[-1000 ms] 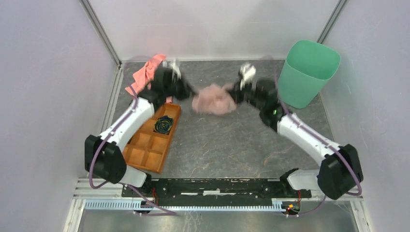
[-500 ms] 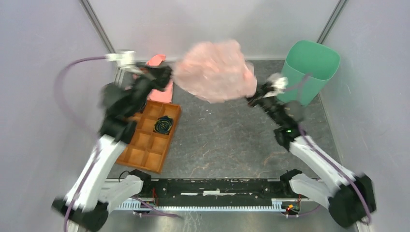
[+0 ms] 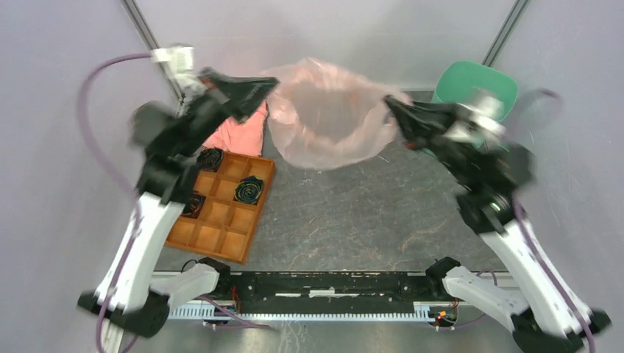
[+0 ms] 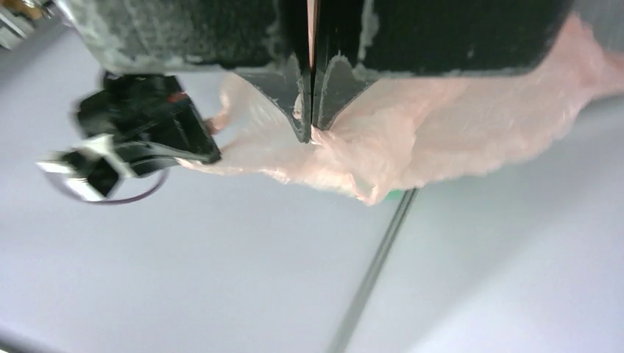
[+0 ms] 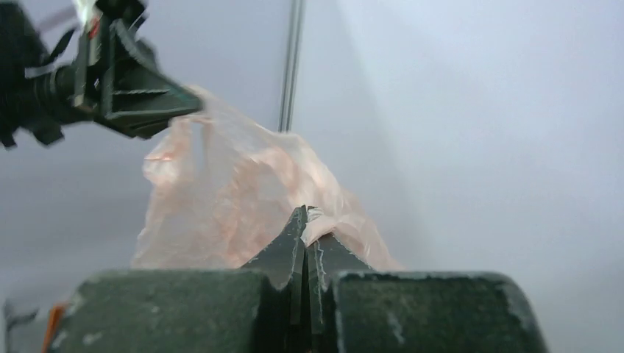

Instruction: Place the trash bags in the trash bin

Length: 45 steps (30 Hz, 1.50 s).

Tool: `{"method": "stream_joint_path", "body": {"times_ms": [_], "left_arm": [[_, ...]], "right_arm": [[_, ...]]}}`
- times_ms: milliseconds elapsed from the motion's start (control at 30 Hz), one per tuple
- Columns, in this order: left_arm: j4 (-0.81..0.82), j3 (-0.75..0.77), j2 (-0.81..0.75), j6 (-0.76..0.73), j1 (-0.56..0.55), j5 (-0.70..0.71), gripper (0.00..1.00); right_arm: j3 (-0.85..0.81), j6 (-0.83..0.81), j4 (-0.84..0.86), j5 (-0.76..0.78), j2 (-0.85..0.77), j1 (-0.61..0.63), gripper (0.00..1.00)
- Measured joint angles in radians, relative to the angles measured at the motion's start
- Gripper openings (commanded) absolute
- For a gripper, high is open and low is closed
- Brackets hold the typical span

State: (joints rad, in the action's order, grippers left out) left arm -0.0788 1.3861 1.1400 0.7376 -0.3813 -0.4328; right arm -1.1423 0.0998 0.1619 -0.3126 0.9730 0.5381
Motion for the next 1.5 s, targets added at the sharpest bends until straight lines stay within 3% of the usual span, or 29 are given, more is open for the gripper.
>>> {"method": "stream_joint_path", "body": {"times_ms": [67,167,267,333,467,567,667,800,900,967,1033,1100,1200,1367,1433,1500], "left_arm": [[0.169,0.044,-0.134,0.004,-0.011,-0.016,0.02],[0.298,-0.073,-0.381,0.002,-0.026,0.033,0.02],[0.315,-0.253,-0.505,0.002,-0.027,0.157,0.02],[0.254,-0.372,-0.454,0.002,-0.026,0.23,0.02],[0.007,-0.691,-0.136,0.018,-0.018,0.322,0.02],[-0.278,-0.897,-0.201,0.051,-0.015,0.339,0.02],[-0.354,-0.771,-0.334,0.055,-0.016,0.315,0.02],[-0.268,-0.303,-0.248,0.045,-0.016,0.219,0.02],[-0.112,-0.033,-0.213,0.04,-0.016,0.13,0.02],[0.014,0.022,-0.249,0.039,-0.016,0.088,0.02],[0.095,0.002,-0.314,0.038,-0.016,0.082,0.02],[0.134,-0.07,-0.412,0.031,-0.016,0.1,0.02],[0.131,-0.237,-0.484,0.031,-0.016,0.156,0.02],[0.036,-0.755,-0.385,0.063,-0.016,0.143,0.02],[-0.089,-0.919,-0.339,0.085,-0.016,0.126,0.02],[-0.199,-0.972,-0.365,0.093,-0.016,0.101,0.02]], "right_arm": [[-0.029,-0.03,0.108,-0.006,-0.139,0.004,0.01],[0.116,-0.053,0.323,-0.019,-0.349,0.006,0.01],[0.31,-0.042,0.443,0.024,-0.362,0.01,0.0],[0.435,-0.013,0.441,0.051,-0.235,0.01,0.0],[0.739,0.063,0.317,0.018,0.179,0.017,0.01],[0.947,0.097,0.142,0.002,0.093,0.06,0.01],[0.831,0.074,0.023,0.0,-0.061,0.084,0.0],[0.309,-0.009,-0.044,0.022,-0.073,0.081,0.0],[0.038,-0.06,0.017,0.016,-0.108,0.082,0.01],[-0.017,-0.09,0.089,0.006,-0.186,0.082,0.01],[0.032,-0.109,0.16,0.003,-0.282,0.082,0.01],[0.149,-0.117,0.257,0.016,-0.373,0.084,0.01],[0.318,-0.095,0.272,0.072,-0.364,0.084,0.01],[0.617,0.018,0.13,0.008,-0.075,0.087,0.01],[0.75,0.068,0.01,-0.041,-0.048,0.099,0.01],[0.786,0.095,-0.093,-0.079,-0.072,0.107,0.01]]}}
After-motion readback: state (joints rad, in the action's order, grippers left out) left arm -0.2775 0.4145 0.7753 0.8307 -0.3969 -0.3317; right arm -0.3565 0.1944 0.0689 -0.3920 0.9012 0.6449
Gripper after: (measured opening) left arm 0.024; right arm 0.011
